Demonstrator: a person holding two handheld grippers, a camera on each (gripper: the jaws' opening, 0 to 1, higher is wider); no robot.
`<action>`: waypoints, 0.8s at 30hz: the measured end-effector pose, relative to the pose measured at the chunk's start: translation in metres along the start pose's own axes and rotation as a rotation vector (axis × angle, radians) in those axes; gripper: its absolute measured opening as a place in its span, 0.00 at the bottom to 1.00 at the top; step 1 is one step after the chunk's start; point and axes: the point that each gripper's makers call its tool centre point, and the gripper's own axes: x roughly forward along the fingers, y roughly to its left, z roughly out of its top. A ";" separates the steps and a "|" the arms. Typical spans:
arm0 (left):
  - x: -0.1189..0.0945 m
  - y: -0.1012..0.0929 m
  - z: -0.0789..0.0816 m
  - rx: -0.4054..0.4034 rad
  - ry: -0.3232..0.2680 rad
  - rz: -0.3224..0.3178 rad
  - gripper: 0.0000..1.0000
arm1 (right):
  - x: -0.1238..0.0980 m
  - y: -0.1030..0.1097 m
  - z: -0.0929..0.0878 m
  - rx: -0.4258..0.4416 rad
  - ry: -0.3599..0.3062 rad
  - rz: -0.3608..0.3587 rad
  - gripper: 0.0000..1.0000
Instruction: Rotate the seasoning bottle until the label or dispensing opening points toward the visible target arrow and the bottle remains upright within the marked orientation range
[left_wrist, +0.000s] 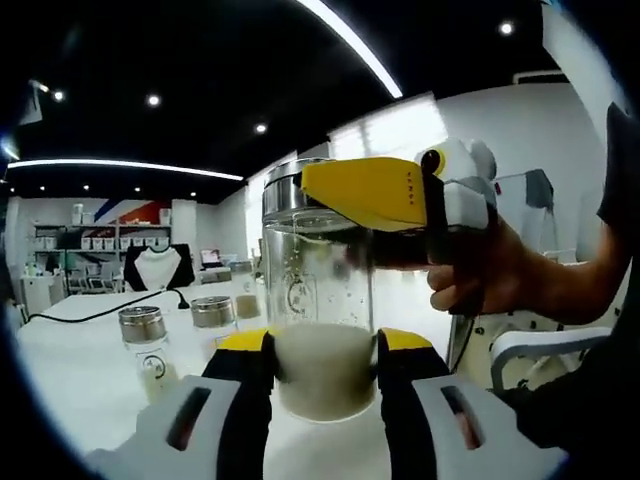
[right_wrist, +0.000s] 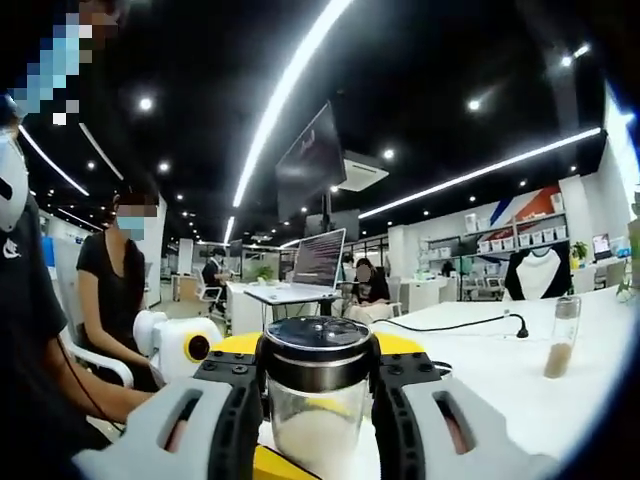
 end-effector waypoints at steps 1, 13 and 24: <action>0.000 0.000 -0.001 0.000 0.002 0.002 0.42 | 0.000 0.000 0.000 -0.002 0.005 -0.008 0.38; 0.003 0.015 -0.014 0.024 0.080 0.155 0.42 | 0.004 -0.011 -0.013 -0.011 0.047 -0.150 0.38; 0.003 0.021 -0.019 0.017 0.096 0.268 0.42 | 0.009 -0.012 -0.018 -0.112 0.053 -0.322 0.38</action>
